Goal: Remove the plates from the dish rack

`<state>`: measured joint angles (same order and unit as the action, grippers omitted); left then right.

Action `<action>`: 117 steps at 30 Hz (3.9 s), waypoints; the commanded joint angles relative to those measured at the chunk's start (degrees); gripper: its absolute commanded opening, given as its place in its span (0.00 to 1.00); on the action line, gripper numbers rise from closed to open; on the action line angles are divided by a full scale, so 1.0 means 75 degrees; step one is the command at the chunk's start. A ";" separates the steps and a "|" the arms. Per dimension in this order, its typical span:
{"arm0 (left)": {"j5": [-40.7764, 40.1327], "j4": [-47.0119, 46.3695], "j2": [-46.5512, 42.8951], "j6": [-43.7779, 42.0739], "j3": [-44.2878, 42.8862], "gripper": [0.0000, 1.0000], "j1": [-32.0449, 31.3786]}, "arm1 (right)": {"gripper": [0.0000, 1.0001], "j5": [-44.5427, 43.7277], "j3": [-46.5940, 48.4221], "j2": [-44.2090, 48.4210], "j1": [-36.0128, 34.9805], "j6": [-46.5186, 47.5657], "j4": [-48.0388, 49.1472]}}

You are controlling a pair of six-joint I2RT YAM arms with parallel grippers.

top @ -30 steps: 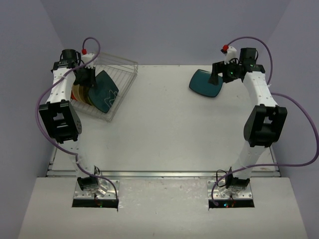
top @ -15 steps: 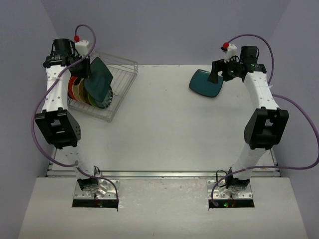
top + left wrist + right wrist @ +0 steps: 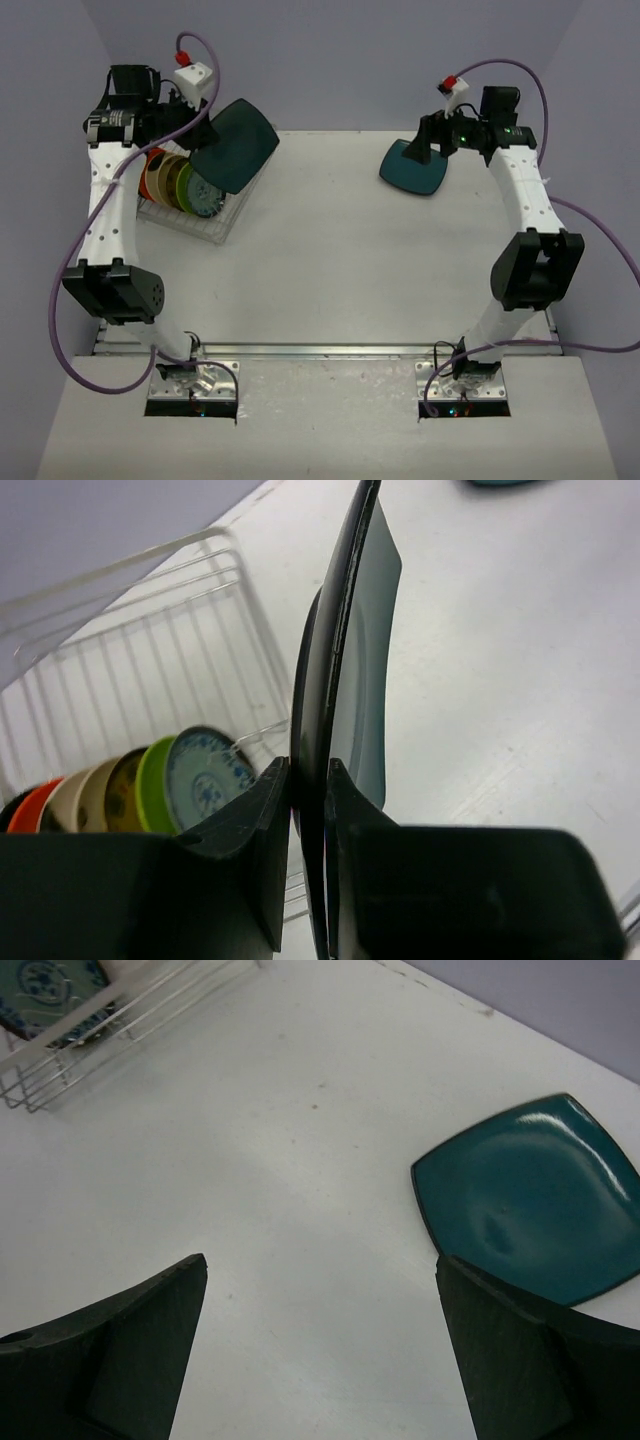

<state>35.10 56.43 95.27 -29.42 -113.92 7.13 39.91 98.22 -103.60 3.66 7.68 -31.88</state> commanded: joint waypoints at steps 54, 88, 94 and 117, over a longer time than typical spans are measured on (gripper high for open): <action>0.2632 0.0453 -0.0288 -0.1914 0.2217 0.00 -0.3724 | 0.41 0.0882 -0.0933 0.0518 -0.4062 0.2565 -0.2689; -0.0900 -0.2927 -0.1280 0.1852 0.2422 1.00 -0.1833 | 0.00 0.3124 0.2959 -0.3085 0.0447 -0.2339 -0.1275; -0.0836 -0.3059 -0.1089 0.1950 0.2502 1.00 -0.1829 | 0.00 0.3054 0.3537 -0.3861 0.1059 -0.2309 -0.1103; -0.0767 -0.3223 -0.1156 0.2044 0.3154 1.00 -0.1829 | 0.00 0.1962 0.3981 -0.5223 0.1583 -0.1728 -0.0015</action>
<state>28.66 34.80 87.90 -14.66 -90.21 -6.52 50.81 124.57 -144.44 14.97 -6.91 -37.73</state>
